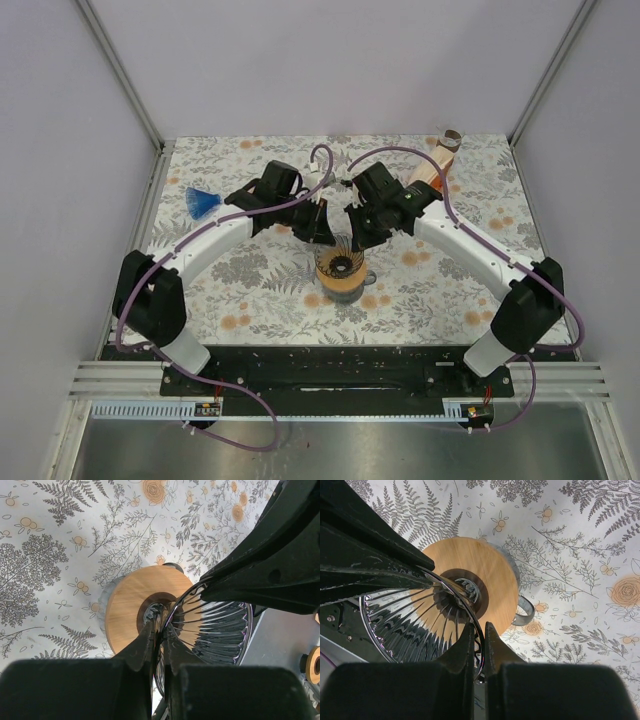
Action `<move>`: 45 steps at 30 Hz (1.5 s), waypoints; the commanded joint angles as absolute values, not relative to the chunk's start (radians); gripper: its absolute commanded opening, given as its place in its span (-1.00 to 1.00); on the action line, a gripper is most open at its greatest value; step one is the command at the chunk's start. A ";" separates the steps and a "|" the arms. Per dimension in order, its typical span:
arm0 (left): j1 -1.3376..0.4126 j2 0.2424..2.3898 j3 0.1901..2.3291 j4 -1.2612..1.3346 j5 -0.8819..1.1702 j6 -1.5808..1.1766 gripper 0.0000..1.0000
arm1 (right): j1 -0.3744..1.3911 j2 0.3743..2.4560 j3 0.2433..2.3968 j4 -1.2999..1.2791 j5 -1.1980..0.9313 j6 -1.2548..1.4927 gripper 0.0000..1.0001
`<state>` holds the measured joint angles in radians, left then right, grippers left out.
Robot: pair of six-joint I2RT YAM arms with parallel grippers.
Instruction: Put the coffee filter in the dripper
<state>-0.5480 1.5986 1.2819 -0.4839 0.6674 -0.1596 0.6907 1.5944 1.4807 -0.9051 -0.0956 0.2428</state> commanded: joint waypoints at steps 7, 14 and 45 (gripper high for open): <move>-0.572 1.632 1.266 -0.433 0.611 -0.153 -1.00 | 0.699 1.652 1.390 -0.853 -0.018 0.218 -1.00; -0.584 1.658 1.217 -0.425 0.557 -0.101 -1.00 | 0.695 1.664 1.302 -0.787 -0.012 0.219 -1.00; -0.650 1.625 1.014 -0.261 0.454 0.005 -1.00 | 0.693 1.675 1.169 -0.663 0.021 0.239 -1.00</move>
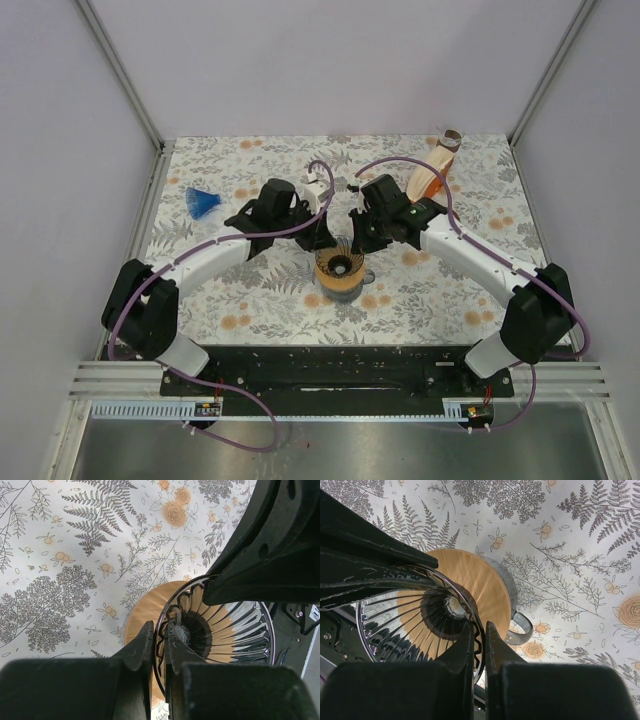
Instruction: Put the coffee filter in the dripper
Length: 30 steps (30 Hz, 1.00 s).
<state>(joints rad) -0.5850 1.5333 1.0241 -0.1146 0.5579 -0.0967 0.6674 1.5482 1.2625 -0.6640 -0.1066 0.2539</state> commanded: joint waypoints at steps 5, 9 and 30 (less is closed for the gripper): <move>-0.650 1.605 1.123 -0.320 0.511 0.005 -0.97 | 0.693 1.625 1.204 -0.676 0.051 0.244 -1.00; -0.649 1.601 1.202 -0.380 0.514 0.005 -0.85 | 0.692 1.611 1.219 -0.683 0.045 0.241 -1.00; -0.548 1.577 1.405 -0.489 0.658 -0.048 0.25 | 0.692 1.623 1.279 -0.716 0.046 0.221 -1.00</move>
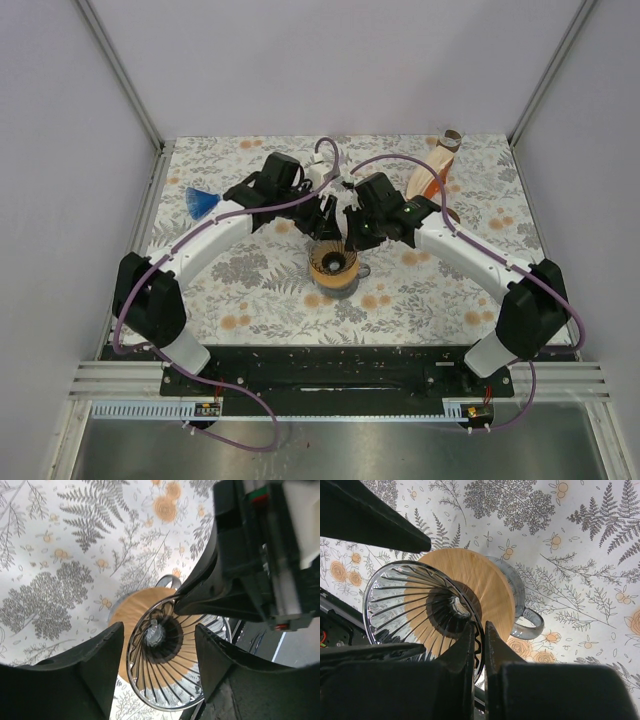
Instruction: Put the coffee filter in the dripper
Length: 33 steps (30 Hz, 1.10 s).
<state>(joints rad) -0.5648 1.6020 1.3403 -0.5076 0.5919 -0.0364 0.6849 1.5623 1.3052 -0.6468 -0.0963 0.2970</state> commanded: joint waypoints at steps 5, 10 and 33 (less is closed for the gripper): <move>-0.514 1.569 1.431 -0.518 0.643 -0.044 0.30 | 0.693 1.646 1.285 -0.718 0.046 0.213 -1.00; -0.469 1.545 1.433 -0.525 0.600 -0.031 0.32 | 0.670 1.649 1.292 -0.695 0.068 0.193 -1.00; -0.397 1.537 1.413 -0.525 0.565 -0.021 0.33 | 0.591 1.661 1.402 -0.703 -0.021 0.150 -0.11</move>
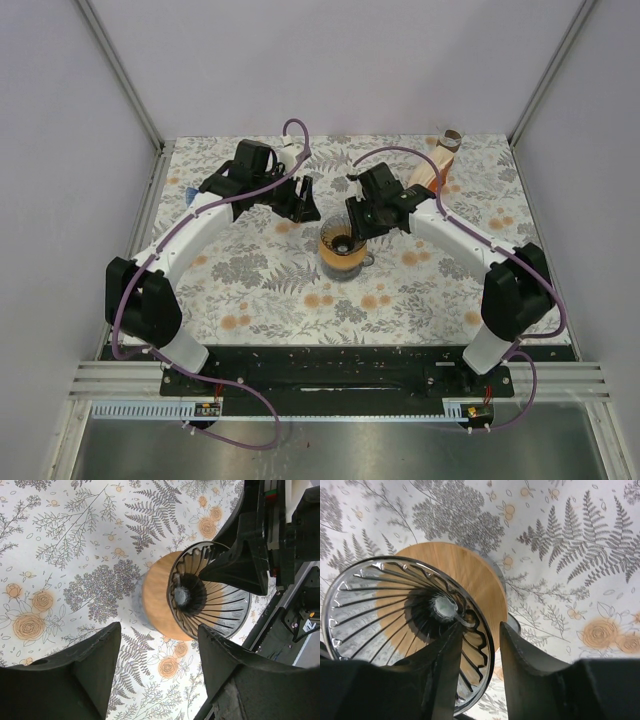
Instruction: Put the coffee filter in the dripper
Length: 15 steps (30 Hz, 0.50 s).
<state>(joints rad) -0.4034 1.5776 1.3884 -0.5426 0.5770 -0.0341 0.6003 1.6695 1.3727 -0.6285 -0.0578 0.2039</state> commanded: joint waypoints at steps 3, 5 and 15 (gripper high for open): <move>-0.394 1.534 1.411 -0.525 0.565 -0.017 0.33 | 0.591 1.644 1.436 -0.721 -0.020 0.146 -0.04; -0.391 1.532 1.414 -0.525 0.565 -0.017 0.33 | 0.592 1.632 1.453 -0.727 -0.028 0.143 0.02; -0.382 1.516 1.405 -0.526 0.545 -0.006 0.34 | 0.572 1.600 1.568 -0.772 -0.011 0.115 0.46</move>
<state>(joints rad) -0.3935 1.5768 1.3884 -0.5426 0.5682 -0.0231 0.5976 1.6676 1.4960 -0.7532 -0.0452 0.1440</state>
